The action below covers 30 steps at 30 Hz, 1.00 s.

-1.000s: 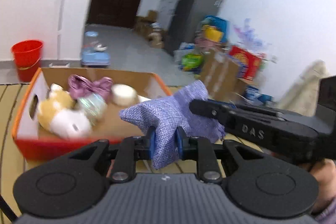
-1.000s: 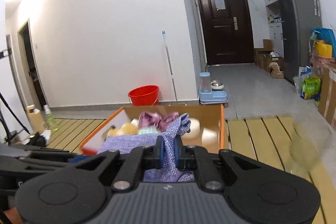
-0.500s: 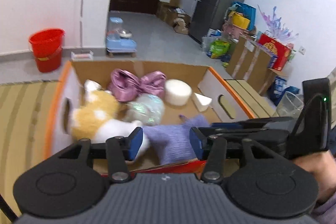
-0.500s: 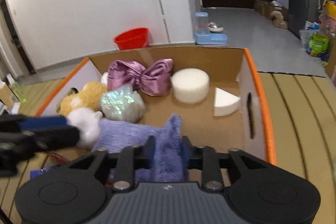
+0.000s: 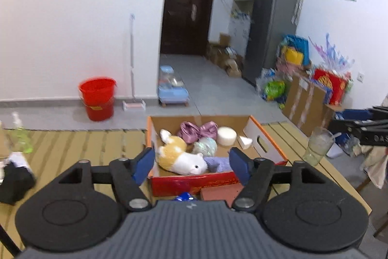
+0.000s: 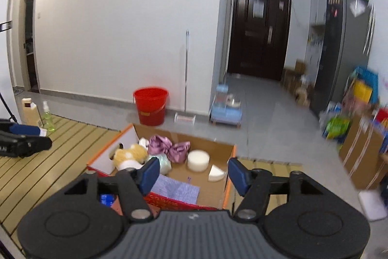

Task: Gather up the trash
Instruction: 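Grasp the pink towel with the left tool while the right tool also grips it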

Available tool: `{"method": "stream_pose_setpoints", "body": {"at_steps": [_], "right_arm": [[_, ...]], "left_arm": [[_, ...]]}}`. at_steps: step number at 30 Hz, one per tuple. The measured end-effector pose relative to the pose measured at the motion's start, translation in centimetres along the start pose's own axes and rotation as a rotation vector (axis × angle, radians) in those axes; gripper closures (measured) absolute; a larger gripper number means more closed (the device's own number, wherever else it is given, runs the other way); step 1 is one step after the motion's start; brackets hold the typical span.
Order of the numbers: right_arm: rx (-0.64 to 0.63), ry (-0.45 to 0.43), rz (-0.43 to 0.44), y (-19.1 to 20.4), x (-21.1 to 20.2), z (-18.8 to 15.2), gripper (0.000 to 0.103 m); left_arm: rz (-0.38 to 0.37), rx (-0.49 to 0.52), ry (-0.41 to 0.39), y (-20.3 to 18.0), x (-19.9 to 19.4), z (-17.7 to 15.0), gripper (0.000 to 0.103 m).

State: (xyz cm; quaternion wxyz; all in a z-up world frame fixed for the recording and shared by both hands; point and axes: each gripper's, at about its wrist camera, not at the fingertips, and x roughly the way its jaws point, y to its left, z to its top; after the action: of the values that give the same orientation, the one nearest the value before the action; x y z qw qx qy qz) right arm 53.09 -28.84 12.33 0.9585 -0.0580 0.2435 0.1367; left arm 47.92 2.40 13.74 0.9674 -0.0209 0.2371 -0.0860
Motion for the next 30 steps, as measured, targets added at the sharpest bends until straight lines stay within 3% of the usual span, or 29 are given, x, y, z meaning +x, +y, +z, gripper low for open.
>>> {"method": "stream_pose_setpoints", "body": {"at_steps": [3, 6, 9, 14, 17, 22, 26, 30], "right_arm": [[0.009, -0.072, 0.008, 1.5, -4.2, -2.5, 0.035], [0.072, -0.102, 0.070, 3.5, -7.5, -8.1, 0.034], [0.109, -0.063, 0.107, 6.0, -9.9, -14.6, 0.034], [0.076, -0.034, 0.080, 9.5, -13.2, -21.7, 0.034], [0.109, -0.038, 0.089, 10.2, -14.6, -23.7, 0.034], [0.134, -0.032, 0.080, 10.5, -13.8, -23.7, 0.034], [0.213, -0.014, 0.130, 10.3, -11.3, -23.8, 0.034], [0.258, 0.030, 0.166, 10.0, -7.0, -23.1, 0.041]], "left_arm": [[-0.027, -0.007, -0.068, -0.2, -4.2, -3.3, 0.018], [-0.075, -0.038, -0.058, -0.3, -7.3, -8.7, 0.017], [-0.036, -0.039, -0.064, -1.1, -10.5, -14.6, 0.017], [0.010, -0.061, -0.070, -2.0, -14.4, -20.4, 0.014], [0.012, -0.064, -0.042, -1.9, -14.3, -21.5, 0.014], [-0.003, -0.108, -0.023, -1.5, -12.1, -21.1, 0.015], [-0.043, -0.167, 0.028, -0.8, -8.9, -21.0, 0.026], [-0.065, -0.185, 0.054, -1.1, -4.6, -20.2, 0.033]]}}
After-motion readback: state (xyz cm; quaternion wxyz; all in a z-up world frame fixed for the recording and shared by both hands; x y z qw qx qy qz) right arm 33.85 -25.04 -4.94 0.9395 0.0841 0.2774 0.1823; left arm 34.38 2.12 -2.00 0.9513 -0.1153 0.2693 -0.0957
